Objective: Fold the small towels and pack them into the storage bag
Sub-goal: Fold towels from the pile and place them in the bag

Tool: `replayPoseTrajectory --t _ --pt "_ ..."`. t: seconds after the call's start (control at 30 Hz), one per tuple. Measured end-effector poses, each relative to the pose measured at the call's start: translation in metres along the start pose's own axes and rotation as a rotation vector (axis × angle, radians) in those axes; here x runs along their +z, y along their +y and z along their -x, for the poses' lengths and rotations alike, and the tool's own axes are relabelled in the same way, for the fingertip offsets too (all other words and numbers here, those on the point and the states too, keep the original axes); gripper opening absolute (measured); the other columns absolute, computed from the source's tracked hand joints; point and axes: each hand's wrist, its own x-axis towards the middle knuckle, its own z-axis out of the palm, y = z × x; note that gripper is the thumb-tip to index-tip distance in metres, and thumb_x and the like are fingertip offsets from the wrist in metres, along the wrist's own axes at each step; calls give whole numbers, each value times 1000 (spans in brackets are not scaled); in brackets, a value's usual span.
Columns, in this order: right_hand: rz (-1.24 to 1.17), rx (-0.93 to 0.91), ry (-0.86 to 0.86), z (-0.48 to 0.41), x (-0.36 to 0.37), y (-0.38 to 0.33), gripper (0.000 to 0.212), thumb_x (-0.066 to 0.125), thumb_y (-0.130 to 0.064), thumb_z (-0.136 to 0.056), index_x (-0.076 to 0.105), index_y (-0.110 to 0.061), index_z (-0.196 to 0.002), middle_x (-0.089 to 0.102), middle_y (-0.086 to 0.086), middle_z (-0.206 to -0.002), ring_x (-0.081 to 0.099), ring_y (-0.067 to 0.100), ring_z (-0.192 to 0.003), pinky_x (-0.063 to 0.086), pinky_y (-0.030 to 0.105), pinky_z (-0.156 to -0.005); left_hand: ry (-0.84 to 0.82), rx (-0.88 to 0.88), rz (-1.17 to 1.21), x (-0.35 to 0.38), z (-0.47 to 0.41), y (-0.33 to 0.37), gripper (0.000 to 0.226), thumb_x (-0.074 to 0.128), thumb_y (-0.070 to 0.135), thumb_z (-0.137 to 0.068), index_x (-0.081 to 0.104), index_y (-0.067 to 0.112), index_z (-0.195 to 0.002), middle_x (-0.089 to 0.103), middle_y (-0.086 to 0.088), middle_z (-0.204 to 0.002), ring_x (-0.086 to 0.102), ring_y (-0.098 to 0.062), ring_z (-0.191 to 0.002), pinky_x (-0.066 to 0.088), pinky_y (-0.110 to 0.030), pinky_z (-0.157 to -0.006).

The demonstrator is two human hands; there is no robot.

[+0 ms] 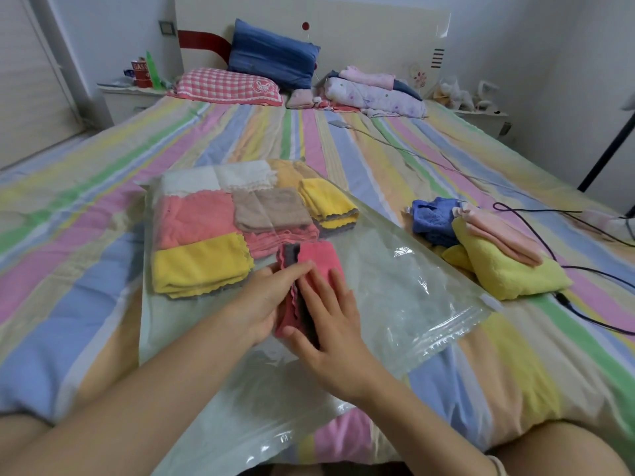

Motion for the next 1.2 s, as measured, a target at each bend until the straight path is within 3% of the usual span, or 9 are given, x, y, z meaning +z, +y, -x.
replayPoseTrajectory --t 0.1,0.17,0.23,0.33,0.43,0.6,0.83,1.07,1.2 --pt "-375 2 -2 4 -14 7 59 48 -43 -86 45 -25 -142 23 -13 -157 4 5 -147 9 28 -119 98 42 -70 -5 -4 -1 25 63 13 -91 62 1 -113 69 -11 -80 68 -19 -64 52 -24 -52" --pt "-606 61 137 6 -25 16 30 58 -18 -89 66 -21 -118 55 -11 -137 40 4 -134 32 34 -114 88 41 -169 -10 -3 1 25 64 18 -91 61 2 -110 68 -8 -74 66 -19 -62 48 -22 -52" --pt "-752 183 246 7 -35 25 27 62 -11 -89 63 -21 -114 63 -10 -123 58 6 -115 46 45 -103 26 46 -258 -11 -1 2 18 59 20 -95 61 5 -106 70 -5 -74 66 -15 -62 48 -19 -53" --pt "-884 355 230 10 -46 36 52 69 -35 -86 47 -29 -133 54 -8 -134 59 11 -115 46 45 -103 -46 171 -463 -5 0 -1 26 50 25 -100 58 13 -122 71 -5 -107 66 -20 -99 51 -36 -94" --pt "-1022 509 87 17 -48 33 84 68 -53 -72 35 -25 -145 54 -1 -137 59 14 -117 48 37 -100 -54 314 -578 8 5 -4 29 45 28 -101 54 22 -128 65 1 -119 59 -18 -112 42 -42 -106" --pt "-1381 553 2 27 -47 21 47 67 -26 -82 57 -5 -124 69 18 -113 67 32 -102 55 43 -89 -104 473 -646 31 12 -13 31 44 32 -101 49 28 -131 61 5 -124 55 -12 -117 41 -35 -105" --pt "-1337 769 268 41 -52 51 35 70 -8 -82 61 -2 -116 72 19 -95 70 27 -73 60 40 -61 279 684 -1044 24 20 -23 24 52 39 -93 41 24 -109 57 8 -102 62 -18 -90 47 -34 -73" --pt "-1194 874 390 60 -67 84 41 75 -15 -81 59 -7 -118 70 20 -103 69 30 -82 60 38 -61 -172 624 -1706 12 53 -67 47 67 65 -67 57 29 -95 55 10 -99 52 -14 -95 33 -28 -75" --pt "-1147 866 396 69 -75 85 38 74 -15 -81 61 -3 -115 70 22 -102 68 30 -81 58 42 -73 -134 678 -1737 13 57 -65 23 56 38 -79 68 22 -92 68 4 -93 62 -19 -89 46 -28 -69"
